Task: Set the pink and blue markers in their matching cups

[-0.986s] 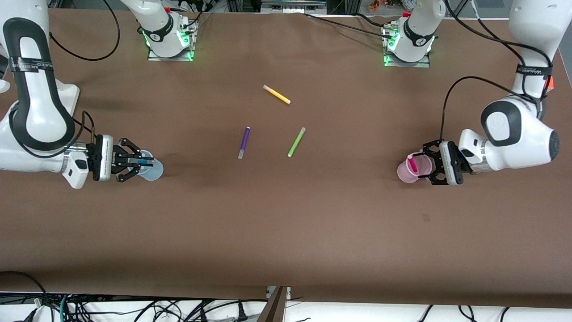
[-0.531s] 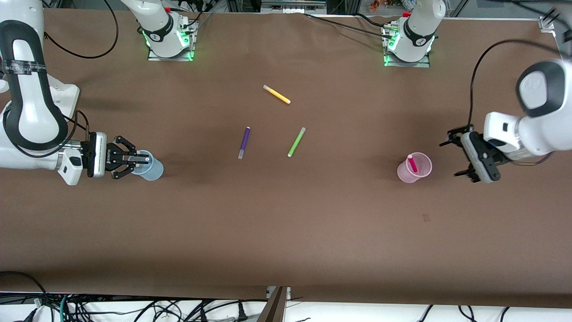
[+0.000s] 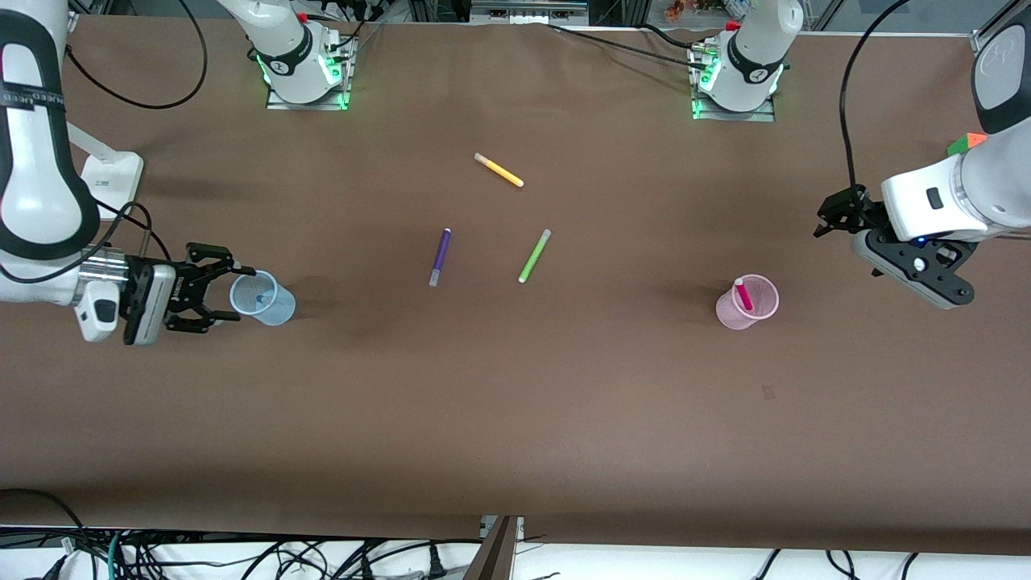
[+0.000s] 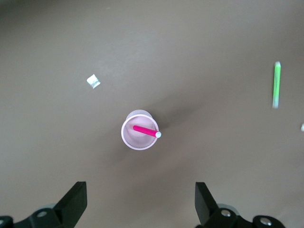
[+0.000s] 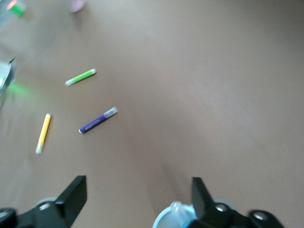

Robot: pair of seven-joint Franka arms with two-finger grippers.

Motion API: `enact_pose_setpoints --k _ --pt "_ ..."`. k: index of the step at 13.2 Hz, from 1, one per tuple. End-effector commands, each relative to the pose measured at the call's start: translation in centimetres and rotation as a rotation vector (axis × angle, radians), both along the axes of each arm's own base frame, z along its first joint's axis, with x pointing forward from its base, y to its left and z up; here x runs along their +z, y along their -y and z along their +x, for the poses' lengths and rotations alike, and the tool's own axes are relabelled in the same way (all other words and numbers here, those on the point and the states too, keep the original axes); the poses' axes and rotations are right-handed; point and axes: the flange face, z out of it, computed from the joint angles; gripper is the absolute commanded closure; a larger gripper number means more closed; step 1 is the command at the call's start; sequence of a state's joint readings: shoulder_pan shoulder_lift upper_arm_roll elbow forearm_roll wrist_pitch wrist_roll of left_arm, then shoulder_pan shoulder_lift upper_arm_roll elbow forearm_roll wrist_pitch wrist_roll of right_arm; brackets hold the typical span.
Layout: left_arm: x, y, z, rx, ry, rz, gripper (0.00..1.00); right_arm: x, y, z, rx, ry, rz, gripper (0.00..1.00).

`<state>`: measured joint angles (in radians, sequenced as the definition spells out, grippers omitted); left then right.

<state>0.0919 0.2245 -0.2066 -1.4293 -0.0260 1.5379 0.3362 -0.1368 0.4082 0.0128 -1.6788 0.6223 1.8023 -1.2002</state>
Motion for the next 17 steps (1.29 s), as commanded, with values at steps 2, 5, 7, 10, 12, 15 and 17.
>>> enact_pose_setpoints --k 2,5,7,10,12,15,17 --pt "0.5 0.9 0.0 0.221 -0.036 0.043 0.00 6.9 -2.3 1.7 -0.201 -0.170 -0.246 0.00" --pt "1.5 4.2 -1.5 0.356 -0.077 0.082 0.00 11.6 -5.0 1.6 -0.357 -0.277 -0.453 0.00" --pt "1.4 6.8 -2.7 0.388 -0.114 0.113 0.00 13.4 -6.5 0.8 -0.424 -0.335 -0.589 0.00" --pt "0.8 6.2 -2.8 0.393 -0.123 0.159 0.00 16.3 -6.4 -0.8 -0.512 -0.418 -0.692 0.00" --pt "0.9 4.0 -2.5 0.423 -0.135 0.165 0.00 17.6 -5.9 -1.8 -0.566 -0.452 -0.715 0.00" --pt "1.0 2.1 -2.4 0.421 -0.149 0.161 0.00 20.4 -6.2 -3.3 -0.581 -0.395 -0.749 0.00" --pt "1.1 2.3 -2.4 0.418 -0.147 0.160 0.00 20.6 -5.8 -4.8 -0.596 -0.348 -0.739 0.00"
